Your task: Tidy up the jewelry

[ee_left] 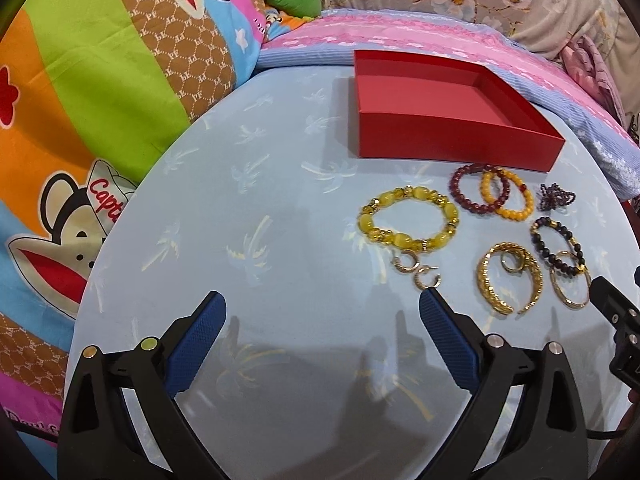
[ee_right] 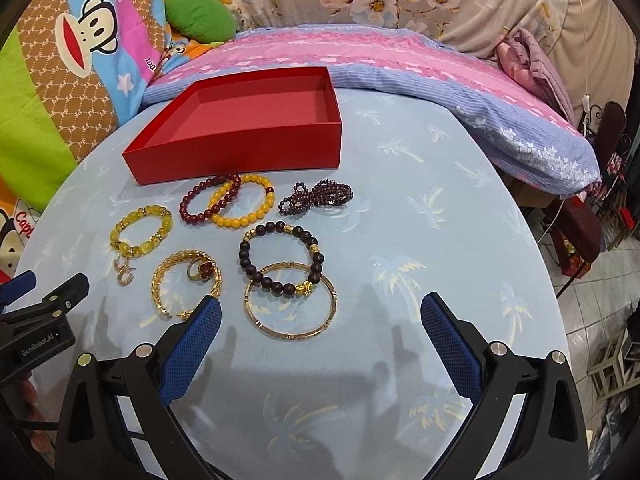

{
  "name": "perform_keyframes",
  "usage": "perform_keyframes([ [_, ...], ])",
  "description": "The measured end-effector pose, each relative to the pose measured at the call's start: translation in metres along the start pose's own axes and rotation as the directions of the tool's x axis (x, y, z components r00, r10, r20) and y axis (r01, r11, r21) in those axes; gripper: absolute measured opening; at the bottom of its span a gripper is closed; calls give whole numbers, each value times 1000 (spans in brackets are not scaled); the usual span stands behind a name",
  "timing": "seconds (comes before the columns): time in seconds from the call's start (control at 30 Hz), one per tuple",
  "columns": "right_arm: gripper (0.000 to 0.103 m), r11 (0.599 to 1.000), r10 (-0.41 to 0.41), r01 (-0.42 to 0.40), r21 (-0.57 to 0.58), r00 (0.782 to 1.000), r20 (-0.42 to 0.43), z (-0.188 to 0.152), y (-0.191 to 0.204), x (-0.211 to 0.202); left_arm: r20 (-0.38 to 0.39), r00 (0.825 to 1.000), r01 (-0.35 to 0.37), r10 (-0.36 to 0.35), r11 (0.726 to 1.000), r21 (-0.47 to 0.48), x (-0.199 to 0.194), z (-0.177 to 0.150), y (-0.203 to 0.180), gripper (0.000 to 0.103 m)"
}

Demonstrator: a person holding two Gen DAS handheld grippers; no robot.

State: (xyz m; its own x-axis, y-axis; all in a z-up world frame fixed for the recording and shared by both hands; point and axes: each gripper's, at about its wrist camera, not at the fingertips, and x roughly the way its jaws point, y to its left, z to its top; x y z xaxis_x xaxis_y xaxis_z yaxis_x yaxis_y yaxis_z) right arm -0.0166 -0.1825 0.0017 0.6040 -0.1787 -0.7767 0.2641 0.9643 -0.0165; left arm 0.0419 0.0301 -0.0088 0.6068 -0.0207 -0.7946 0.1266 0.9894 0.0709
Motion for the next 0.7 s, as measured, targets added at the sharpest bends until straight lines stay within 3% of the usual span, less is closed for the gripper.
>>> perform_keyframes([
  [0.3,96,1000,26,-26,-6,999,-26,1,6,12,-25,999,40,-40,999,2,15,7,-10,93],
  [0.5,96,996,71,-73,-58,997,-37,-3,26,12,-33,999,23,-23,1000,-3,19,10,-8,93],
  [0.7,96,997,53,-55,-54,997,-51,-5,22,17,-35,998,45,-45,999,-5,16,7,-9,93],
])
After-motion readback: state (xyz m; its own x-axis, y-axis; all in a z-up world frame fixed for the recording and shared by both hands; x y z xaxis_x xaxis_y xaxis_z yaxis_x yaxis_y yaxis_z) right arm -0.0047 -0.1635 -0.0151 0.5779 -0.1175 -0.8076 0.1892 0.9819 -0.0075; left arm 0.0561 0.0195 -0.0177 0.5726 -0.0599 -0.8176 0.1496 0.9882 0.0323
